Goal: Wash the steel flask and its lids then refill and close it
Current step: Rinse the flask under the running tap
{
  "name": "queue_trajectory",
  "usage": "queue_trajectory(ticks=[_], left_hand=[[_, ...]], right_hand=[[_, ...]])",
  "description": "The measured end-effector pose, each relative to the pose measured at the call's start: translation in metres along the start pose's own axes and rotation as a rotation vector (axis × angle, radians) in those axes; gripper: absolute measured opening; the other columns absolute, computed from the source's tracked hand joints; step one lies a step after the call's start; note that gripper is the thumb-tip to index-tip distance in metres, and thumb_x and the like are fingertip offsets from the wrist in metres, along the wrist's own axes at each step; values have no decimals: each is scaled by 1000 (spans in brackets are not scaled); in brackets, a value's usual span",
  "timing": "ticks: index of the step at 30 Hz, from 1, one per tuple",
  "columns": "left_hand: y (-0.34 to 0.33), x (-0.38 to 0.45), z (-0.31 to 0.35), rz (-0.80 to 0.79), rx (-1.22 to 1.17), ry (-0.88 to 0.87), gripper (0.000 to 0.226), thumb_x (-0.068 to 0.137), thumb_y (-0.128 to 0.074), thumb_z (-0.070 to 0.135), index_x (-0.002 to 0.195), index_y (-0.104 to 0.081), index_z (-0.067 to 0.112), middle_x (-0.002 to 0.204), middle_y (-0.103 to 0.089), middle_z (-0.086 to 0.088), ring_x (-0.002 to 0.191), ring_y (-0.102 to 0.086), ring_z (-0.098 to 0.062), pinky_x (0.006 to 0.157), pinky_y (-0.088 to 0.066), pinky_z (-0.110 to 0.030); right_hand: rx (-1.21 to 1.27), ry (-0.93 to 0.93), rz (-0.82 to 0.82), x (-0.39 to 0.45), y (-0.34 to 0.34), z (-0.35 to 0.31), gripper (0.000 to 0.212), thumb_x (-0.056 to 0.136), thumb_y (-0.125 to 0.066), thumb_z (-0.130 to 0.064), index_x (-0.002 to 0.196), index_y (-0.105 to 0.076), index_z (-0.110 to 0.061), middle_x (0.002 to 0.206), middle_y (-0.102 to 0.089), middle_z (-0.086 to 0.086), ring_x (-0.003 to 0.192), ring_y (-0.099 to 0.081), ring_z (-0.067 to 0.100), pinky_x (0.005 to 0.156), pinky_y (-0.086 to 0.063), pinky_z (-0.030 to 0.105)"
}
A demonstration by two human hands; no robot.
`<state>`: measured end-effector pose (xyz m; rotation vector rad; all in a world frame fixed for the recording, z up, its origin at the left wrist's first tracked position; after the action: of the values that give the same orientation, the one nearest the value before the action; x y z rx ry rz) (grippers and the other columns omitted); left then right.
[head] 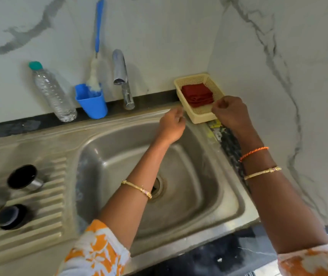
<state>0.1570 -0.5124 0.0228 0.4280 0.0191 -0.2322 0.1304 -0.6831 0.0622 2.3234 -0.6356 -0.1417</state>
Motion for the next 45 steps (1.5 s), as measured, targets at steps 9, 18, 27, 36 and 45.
queue_trajectory(ticks=[9,18,27,36,45], left_hand=[[-54,40,8,-118,93,7,60,85,-42,-13,141,-40,8,114,-60,-16,98,-57,-24,74,-41,-25],[-26,9,0,49,86,-147,52,87,-49,-6,137,-47,9,139,-45,-10,125,-46,-20,94,-33,-14],[114,-138,-56,579,-13,-226,24,85,-49,13,105,-61,14,95,-68,-2,78,-64,-16,70,-54,-34],[271,-264,-138,975,65,-279,25,82,-55,5,107,-58,9,105,-60,0,87,-60,-17,67,-54,-41],[380,-246,-173,769,-24,13,79,85,-68,21,148,-22,11,140,-42,-5,116,-48,-12,96,-41,-26]], right_hand=[[-207,241,-55,32,-58,39,15,80,-66,-4,94,-68,0,103,-66,18,100,-58,32,87,-43,35],[-160,226,90,9,-50,26,25,81,-60,-6,106,-66,-6,111,-63,15,105,-56,29,84,-38,26],[329,441,158,-174,-93,-89,13,81,-56,-16,86,-66,-10,79,-66,1,69,-61,12,68,-50,24],[534,423,-229,-315,-209,-189,7,83,-62,-5,82,-69,-6,67,-65,0,60,-58,6,58,-43,10],[160,531,-642,-321,-318,-269,88,71,-80,-24,141,-32,-6,141,-40,14,127,-42,24,104,-37,31]])
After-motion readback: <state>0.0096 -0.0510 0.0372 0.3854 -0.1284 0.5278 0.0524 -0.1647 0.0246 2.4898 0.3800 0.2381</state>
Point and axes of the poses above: each hand's wrist, its own x-axis towards the middle knuckle, its own y-axis out of the back of the hand, z = x × y, the point moved 3 cm from there along x, towards the middle knuckle
